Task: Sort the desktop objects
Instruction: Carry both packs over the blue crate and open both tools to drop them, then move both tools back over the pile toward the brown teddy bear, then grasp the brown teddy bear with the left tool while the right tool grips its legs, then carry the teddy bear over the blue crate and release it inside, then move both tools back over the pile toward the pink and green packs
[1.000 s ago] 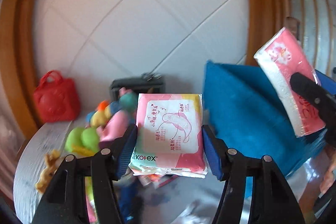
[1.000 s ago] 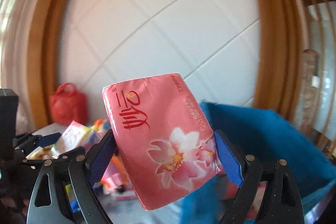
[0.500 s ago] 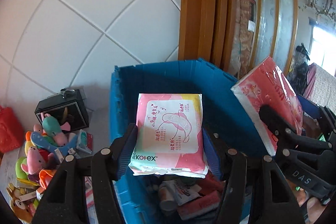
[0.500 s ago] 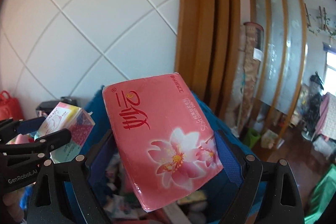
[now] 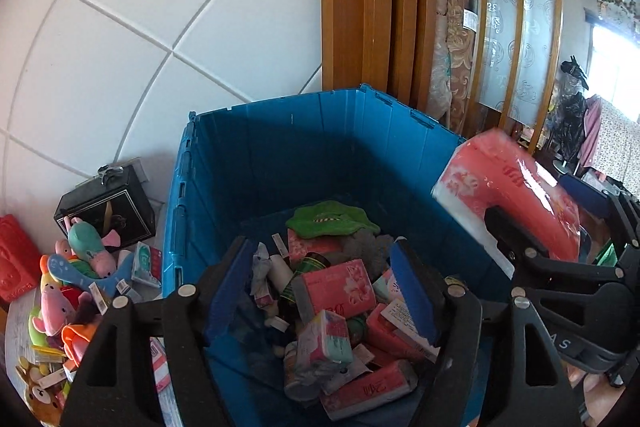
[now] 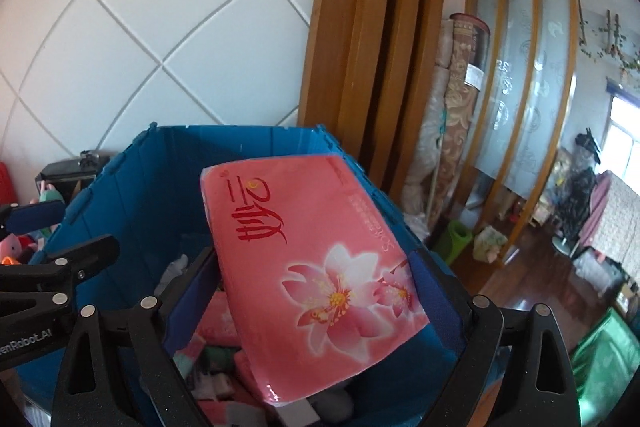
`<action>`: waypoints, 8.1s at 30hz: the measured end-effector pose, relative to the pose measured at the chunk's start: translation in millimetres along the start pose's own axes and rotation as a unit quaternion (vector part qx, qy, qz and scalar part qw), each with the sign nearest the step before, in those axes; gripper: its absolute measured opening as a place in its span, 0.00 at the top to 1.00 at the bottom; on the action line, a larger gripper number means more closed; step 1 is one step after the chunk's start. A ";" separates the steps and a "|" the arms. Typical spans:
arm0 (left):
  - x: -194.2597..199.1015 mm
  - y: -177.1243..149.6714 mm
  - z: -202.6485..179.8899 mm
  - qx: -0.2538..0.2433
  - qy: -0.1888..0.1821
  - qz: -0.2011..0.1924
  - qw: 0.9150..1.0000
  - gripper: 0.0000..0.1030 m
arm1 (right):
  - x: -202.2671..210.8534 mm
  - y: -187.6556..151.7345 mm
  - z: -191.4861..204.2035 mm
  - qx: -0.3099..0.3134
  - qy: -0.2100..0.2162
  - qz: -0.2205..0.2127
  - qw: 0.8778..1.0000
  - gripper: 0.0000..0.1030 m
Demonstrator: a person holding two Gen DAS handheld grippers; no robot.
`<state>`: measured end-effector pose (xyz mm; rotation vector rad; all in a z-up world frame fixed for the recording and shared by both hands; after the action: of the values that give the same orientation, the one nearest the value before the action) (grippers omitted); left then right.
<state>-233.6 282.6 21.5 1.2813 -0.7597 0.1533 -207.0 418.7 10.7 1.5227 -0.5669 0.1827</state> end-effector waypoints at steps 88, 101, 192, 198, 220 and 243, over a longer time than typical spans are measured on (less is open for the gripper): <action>109.7 -518.6 621.9 0.374 0.211 0.244 0.870 0.29 | 69.4 -238.3 695.8 0.245 0.365 0.260 0.860 0.24; 173.4 -572.4 650.4 0.324 0.263 0.272 0.867 0.40 | 63.7 -256.6 764.4 0.263 0.404 0.293 0.826 0.33; -17.2 54.8 55.8 -0.016 0.015 0.003 1.000 0.33 | -28.5 99.6 102.9 0.024 0.197 0.002 0.980 0.76; -89.8 71.8 20.0 -0.036 0.022 0.071 0.997 0.33 | -95.7 91.3 52.3 -0.001 0.184 0.049 0.982 0.76; -125.0 42.7 12.4 -0.084 0.049 0.100 0.990 0.33 | -147.7 57.5 28.4 0.003 0.113 0.075 0.991 0.00; 63.7 18.5 108.1 0.072 0.090 -0.101 0.988 0.24 | -29.7 64.2 47.3 0.002 0.131 -0.021 0.991 0.00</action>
<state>-241.0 171.8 82.8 1.4516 -0.4682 0.1585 -272.8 383.8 51.8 1.4843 -0.3243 0.3454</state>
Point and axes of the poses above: each gripper's, at about its wrist camera, not at the fingertips, and x roughly against the way its jaws point, z to its left, y to its top, the point moved 4 cm from there along -x, roughly the way its jaws point, and after that the axes turned 6 degrees about -x, right-handed, at the moved point
